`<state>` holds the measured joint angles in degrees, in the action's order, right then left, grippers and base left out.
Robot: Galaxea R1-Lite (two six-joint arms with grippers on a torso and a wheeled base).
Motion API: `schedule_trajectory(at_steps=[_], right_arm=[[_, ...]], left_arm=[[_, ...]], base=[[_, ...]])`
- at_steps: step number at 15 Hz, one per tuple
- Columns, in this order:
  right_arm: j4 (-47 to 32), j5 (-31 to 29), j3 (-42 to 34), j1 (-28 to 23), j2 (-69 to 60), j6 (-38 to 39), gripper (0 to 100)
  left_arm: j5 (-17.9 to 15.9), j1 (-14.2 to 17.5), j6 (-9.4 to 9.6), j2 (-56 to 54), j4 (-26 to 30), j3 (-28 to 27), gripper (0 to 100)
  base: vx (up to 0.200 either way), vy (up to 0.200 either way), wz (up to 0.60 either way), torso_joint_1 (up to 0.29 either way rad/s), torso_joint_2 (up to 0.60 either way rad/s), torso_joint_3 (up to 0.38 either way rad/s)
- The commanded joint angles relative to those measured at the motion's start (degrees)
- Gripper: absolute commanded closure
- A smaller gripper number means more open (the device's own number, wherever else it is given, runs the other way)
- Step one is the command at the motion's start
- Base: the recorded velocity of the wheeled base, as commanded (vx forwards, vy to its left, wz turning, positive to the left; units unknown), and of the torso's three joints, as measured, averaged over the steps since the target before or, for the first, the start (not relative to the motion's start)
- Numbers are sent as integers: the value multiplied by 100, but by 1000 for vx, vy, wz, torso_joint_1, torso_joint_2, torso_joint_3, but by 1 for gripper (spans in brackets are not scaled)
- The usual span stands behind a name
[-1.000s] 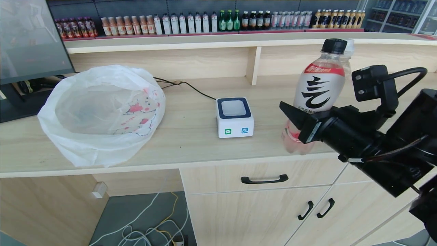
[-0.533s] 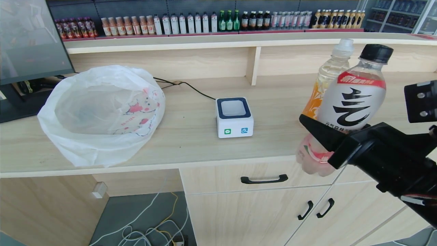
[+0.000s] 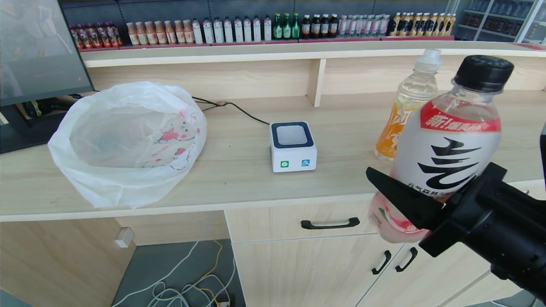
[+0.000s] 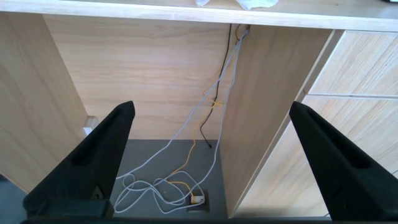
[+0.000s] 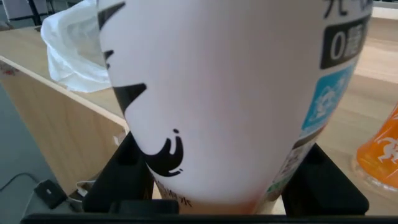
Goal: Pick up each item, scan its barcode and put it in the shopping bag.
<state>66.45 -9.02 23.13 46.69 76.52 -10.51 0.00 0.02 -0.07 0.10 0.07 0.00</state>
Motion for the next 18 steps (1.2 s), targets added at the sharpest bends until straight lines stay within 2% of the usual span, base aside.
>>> schedule_trajectory(at_steps=[1, 3, 5, 8, 15, 17, 18], right_arm=[[8, 6, -19, 244, -6, -127, 100], [8, 32, 17, 464, 56, -839, 100], [8, 507, 43, 464, 232, -1524, 100], [8, 612, 351, 473, 399, -2060, 100], [105, 2124, 1133, 596, 952, -3563, 100], [237, 2335, 1388, 877, 1401, -4240, 100], [562, 2326, 1414, 1079, 1576, -4548, 100]], left_arm=[[0, 6, -1, -1, 1, 0, 0], [0, 6, -1, -1, 1, 0, 0], [0, 6, -1, -1, 1, 0, 0], [0, 6, -1, -1, 1, 0, 0], [0, 6, -1, -1, 1, 0, 0], [0, 6, -1, -1, 1, 0, 0], [0, 6, -1, -1, 1, 0, 0]], base=[[0, 0, 0, 0, 0, 0], [0, 0, 0, 0, 0, 0], [0, 0, 0, 0, 0, 0], [0, 0, 0, 0, 0, 0], [0, 0, 0, 0, 0, 0], [0, 0, 0, 0, 0, 0], [0, 0, 0, 0, 0, 0]])
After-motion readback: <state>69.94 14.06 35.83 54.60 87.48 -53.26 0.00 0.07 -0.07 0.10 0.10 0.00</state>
